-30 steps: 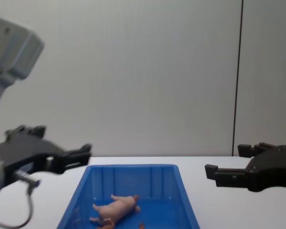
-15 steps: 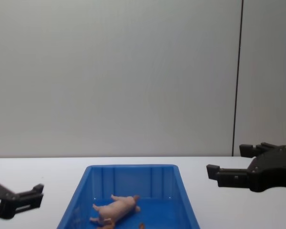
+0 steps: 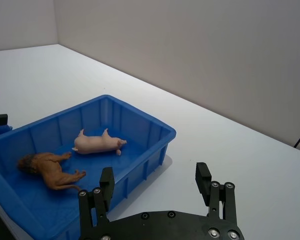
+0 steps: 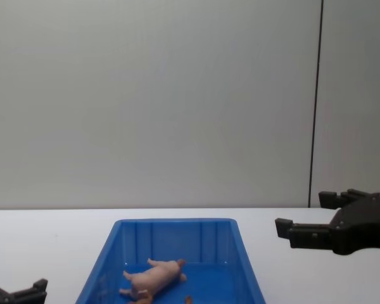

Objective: Pick up the two dolls from the table and place them into the box.

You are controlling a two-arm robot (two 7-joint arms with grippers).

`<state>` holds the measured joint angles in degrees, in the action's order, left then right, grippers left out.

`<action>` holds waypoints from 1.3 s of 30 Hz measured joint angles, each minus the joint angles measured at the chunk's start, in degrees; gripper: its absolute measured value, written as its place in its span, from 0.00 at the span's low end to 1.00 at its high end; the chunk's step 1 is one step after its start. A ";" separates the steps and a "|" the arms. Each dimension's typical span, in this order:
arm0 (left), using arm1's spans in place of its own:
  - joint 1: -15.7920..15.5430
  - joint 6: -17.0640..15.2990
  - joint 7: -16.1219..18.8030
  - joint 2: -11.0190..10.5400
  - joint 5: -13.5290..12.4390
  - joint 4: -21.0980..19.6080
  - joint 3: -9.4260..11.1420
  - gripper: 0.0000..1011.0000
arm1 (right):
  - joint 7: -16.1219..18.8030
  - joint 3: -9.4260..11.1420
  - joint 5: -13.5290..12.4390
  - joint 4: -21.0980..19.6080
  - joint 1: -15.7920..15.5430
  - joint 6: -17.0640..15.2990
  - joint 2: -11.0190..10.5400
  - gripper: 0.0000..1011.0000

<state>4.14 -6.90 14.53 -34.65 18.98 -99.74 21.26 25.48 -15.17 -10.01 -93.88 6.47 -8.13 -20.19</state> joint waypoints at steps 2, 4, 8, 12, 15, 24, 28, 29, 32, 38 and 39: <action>-0.04 0.17 -0.64 0.25 0.36 0.61 -0.05 0.99 | 0.00 0.00 0.00 0.00 -0.01 0.00 -0.01 0.99; -0.13 0.28 -1.33 0.51 0.71 1.25 -0.10 0.99 | 0.00 0.00 0.00 0.00 -0.02 0.00 -0.02 0.99; -0.26 0.34 -2.63 0.91 1.25 2.26 -0.19 0.99 | 0.00 0.00 0.00 0.00 -0.02 0.00 -0.04 0.99; -0.40 0.36 -3.99 1.32 1.92 3.21 -0.26 0.99 | -0.01 -0.01 0.00 0.00 -0.02 0.00 -0.04 0.99; -0.47 0.36 -4.61 1.53 2.31 3.70 -0.31 0.99 | 0.00 -0.01 0.00 -0.01 -0.02 0.00 -0.05 0.99; -0.75 -0.49 -6.79 2.29 3.61 5.39 -0.52 0.99 | 0.00 -0.01 0.00 0.00 -0.02 -0.01 -0.04 0.99; -0.92 -1.13 -7.60 2.62 3.88 6.03 -0.60 0.92 | 0.00 -0.01 0.00 0.00 -0.02 -0.01 -0.04 0.99; -0.95 -1.31 -7.75 2.68 3.91 6.10 -0.61 0.90 | 0.00 -0.01 0.00 0.00 -0.02 -0.01 -0.04 0.99; -1.14 -1.93 -8.11 2.92 3.92 6.38 -0.68 0.82 | 0.00 -0.01 0.00 0.00 -0.02 -0.01 -0.04 0.99; -1.45 -2.80 -8.89 3.29 3.82 6.73 -0.82 0.65 | 0.00 -0.01 0.00 0.00 -0.02 -0.01 -0.04 0.99; -1.49 -2.90 -8.97 3.33 3.76 6.76 -0.86 0.61 | 0.00 -0.01 0.00 0.00 -0.02 -0.01 -0.04 0.99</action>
<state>2.65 -9.80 5.56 -31.32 22.74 -92.98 20.40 25.48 -15.18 -10.01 -93.88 6.45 -8.14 -20.23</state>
